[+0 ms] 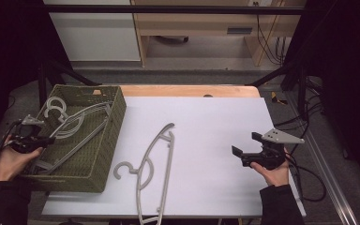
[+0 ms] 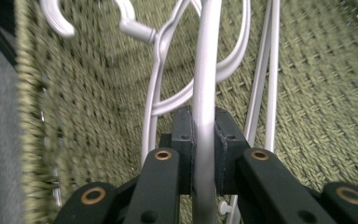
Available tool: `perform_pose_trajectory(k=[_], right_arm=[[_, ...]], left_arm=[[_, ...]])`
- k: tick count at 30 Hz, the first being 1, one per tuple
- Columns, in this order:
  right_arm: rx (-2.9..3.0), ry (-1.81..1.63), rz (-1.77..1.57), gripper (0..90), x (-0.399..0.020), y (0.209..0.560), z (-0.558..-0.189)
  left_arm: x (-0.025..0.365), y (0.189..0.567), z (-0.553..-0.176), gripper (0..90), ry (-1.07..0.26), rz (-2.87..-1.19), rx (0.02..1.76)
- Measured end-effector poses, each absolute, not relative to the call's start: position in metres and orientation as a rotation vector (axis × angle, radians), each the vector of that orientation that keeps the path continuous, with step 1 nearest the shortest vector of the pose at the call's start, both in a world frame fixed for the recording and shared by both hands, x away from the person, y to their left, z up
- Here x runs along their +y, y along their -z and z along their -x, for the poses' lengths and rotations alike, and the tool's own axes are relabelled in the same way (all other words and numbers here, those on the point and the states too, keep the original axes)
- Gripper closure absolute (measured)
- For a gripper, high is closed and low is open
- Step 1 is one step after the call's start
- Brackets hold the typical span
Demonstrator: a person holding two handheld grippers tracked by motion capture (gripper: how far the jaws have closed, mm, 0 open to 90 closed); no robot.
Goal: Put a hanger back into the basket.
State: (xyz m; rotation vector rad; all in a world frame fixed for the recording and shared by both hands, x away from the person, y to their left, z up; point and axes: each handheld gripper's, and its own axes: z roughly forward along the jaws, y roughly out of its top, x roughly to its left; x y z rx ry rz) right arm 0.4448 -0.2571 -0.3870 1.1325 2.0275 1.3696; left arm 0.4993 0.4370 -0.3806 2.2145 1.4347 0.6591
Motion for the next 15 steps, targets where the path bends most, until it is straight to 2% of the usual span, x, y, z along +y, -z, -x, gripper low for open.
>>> perform_pose_trajectory(k=[10, 13, 15], right_arm=[[2.022, -1.374, -1.138, 4.6, -0.257, 0.387, -0.444], [2.02, -1.376, -1.137, 4.5, -0.257, 0.387, -0.444], [2.019, -1.377, -1.138, 4.4, -0.257, 0.387, -0.444]], left_arm=[[0.44, 0.36, -0.483, 74.1, -0.699, -2.065, 1.419], [0.432, 0.355, -0.476, 68.1, -0.731, -2.013, 1.38], [0.419, 0.352, -0.469, 59.6, -0.747, -1.963, 1.332]])
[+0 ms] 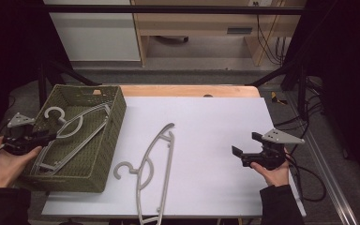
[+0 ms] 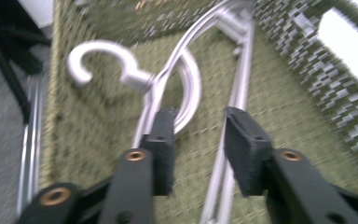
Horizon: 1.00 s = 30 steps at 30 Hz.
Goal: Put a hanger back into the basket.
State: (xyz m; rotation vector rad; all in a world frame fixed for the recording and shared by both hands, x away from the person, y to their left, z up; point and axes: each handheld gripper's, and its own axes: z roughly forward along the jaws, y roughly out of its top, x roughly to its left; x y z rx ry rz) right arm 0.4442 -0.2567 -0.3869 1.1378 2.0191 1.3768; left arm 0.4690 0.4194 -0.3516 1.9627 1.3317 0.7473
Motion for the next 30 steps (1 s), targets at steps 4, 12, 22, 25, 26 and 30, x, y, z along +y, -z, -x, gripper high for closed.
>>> perform_pose_trajectory(k=[4, 12, 22, 25, 26, 30], right_arm=[[2.023, -1.376, -1.135, 4.4, -0.257, 0.387, -0.444], [2.01, -1.395, -1.125, 3.9, -0.258, 0.387, -0.441], [2.006, -1.409, -1.119, 3.8, -0.259, 0.388, -0.44], [2.009, -1.41, -1.112, 3.8, -0.259, 0.388, -0.44], [2.008, -1.41, -1.112, 3.8, -0.259, 0.388, -0.44], [2.008, -1.41, -1.115, 3.6, -0.259, 0.388, -0.439]], left_arm=[[0.406, 0.349, -0.463, 47.3, -0.752, -1.92, 1.288], [0.367, 0.345, -0.448, 30.2, -0.722, -1.797, 1.138], [0.329, 0.356, -0.438, 12.4, -0.673, -1.741, 1.064], [0.324, 0.356, -0.435, 10.9, -0.657, -1.737, 1.056], [0.318, 0.357, -0.432, 9.8, -0.656, -1.744, 1.043], [0.309, 0.357, -0.43, 8.1, -0.65, -1.762, 1.023]])
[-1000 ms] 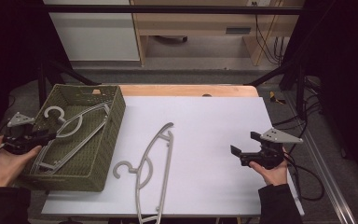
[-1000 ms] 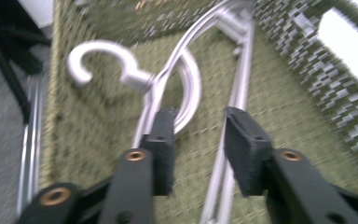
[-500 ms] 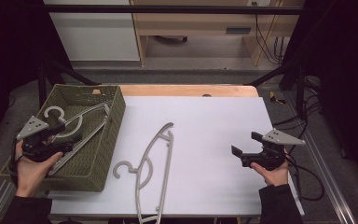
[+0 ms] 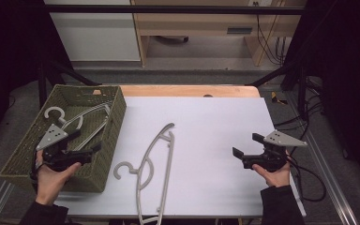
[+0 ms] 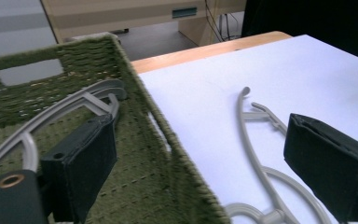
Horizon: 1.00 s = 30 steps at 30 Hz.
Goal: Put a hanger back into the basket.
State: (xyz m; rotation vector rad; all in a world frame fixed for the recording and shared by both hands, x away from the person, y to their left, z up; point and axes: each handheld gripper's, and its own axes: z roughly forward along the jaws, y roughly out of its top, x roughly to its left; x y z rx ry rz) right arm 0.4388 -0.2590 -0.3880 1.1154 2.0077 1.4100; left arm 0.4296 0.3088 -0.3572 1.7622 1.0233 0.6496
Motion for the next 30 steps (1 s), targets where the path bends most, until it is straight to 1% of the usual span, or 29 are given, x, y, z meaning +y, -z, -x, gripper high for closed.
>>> perform_pose_trajectory(k=[12, 21, 26, 30], right_arm=[[2.012, -1.416, -1.114, 3.7, -0.257, 0.389, -0.438], [2.022, -1.417, -1.104, 3.7, -0.258, 0.389, -0.437], [2.027, -1.42, -1.108, 3.7, -0.256, 0.39, -0.437], [2.034, -1.421, -1.105, 3.8, -0.255, 0.39, -0.437]], left_arm=[[0.273, 0.359, -0.416, 10.3, -0.634, -1.8, 0.939], [0.244, 0.367, -0.409, 12.8, -0.583, -1.874, 0.892], [0.229, 0.377, -0.404, 16.8, -0.54, -1.928, 0.898], [0.218, 0.395, -0.398, 22.1, -0.493, -1.991, 0.912]])
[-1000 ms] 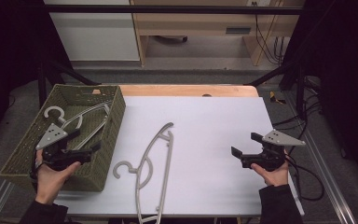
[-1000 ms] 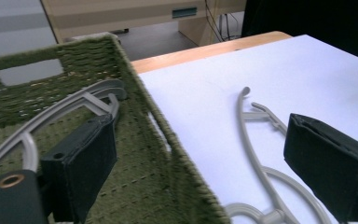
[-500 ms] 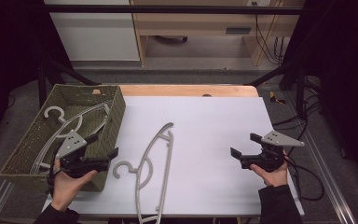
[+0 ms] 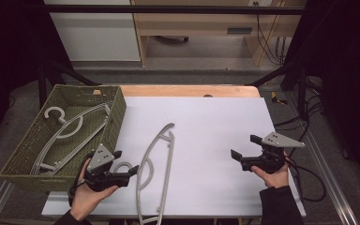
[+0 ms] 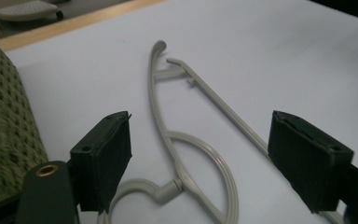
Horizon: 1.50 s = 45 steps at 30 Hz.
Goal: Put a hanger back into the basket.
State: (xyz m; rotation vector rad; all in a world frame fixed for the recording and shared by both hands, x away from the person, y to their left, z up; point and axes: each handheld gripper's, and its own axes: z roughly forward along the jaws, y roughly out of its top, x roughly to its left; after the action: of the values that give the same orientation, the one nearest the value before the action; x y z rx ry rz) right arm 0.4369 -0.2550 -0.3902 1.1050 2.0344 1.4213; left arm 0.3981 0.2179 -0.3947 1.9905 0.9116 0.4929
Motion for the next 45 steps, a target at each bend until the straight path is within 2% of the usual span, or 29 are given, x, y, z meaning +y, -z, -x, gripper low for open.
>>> perform_pose_trajectory(k=[10, 12, 18, 27, 34, 45], right_arm=[[2.05, -1.419, -1.103, 3.9, -0.253, 0.391, -0.437], [2.062, -1.413, -1.098, 3.9, -0.253, 0.392, -0.438], [2.058, -1.416, -1.105, 3.9, -0.252, 0.393, -0.438], [2.074, -1.399, -1.096, 3.9, -0.25, 0.394, -0.439], [2.075, -1.397, -1.1, 3.9, -0.248, 0.394, -0.439], [2.084, -1.39, -1.099, 4.0, -0.247, 0.395, -0.44]], left_arm=[[0.21, 0.426, -0.402, 37.5, -0.393, -2.081, 1.011], [0.207, 0.435, -0.404, 43.6, -0.385, -2.116, 1.063], [0.202, 0.452, -0.409, 51.5, -0.354, -2.169, 1.131], [0.196, 0.465, -0.415, 55.7, -0.316, -2.205, 1.178], [0.189, 0.466, -0.42, 63.0, -0.351, -2.224, 1.196], [0.177, 0.461, -0.44, 69.5, -0.378, -2.254, 1.19]])
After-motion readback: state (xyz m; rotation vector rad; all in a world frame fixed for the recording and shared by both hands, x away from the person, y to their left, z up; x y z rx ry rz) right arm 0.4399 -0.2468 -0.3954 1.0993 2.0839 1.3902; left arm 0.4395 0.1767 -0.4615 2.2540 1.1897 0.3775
